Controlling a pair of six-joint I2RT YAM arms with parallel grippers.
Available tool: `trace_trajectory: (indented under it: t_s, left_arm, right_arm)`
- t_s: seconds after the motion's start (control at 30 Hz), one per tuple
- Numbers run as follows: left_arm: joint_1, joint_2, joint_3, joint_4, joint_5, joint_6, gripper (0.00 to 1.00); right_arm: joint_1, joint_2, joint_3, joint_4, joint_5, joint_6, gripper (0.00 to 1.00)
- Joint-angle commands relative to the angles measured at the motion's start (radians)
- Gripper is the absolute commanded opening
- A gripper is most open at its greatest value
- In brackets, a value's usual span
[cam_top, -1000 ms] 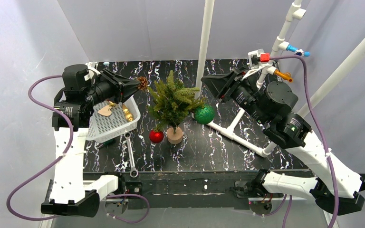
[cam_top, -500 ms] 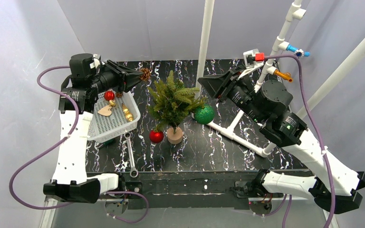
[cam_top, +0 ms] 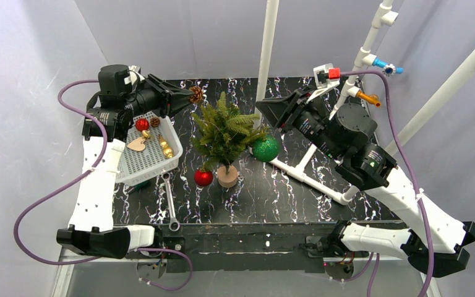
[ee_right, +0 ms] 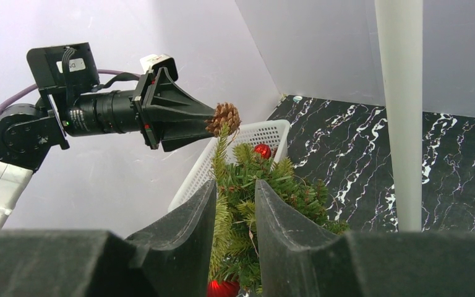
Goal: Decorate the small christmas tree
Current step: Hang the decoration item on the Christmas tree.
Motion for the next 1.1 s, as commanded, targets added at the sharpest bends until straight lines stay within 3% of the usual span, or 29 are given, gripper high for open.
trace_trajectory:
  t_s: [0.0,0.57,1.07]
  left_arm:
    - [-0.013,-0.014,-0.002,0.020,0.042,0.012,0.16]
    - [-0.021,-0.022,-0.061,0.038,0.037,-0.003,0.16]
    - [-0.021,-0.062,-0.028,0.051,0.036,-0.018,0.16]
  right_arm:
    - [0.001,-0.001,0.023,0.051,-0.002,0.005,0.38]
    - [0.001,-0.020,0.003,0.059,0.002,0.008,0.38]
    - [0.001,-0.030,-0.004,0.064,0.003,0.011,0.38]
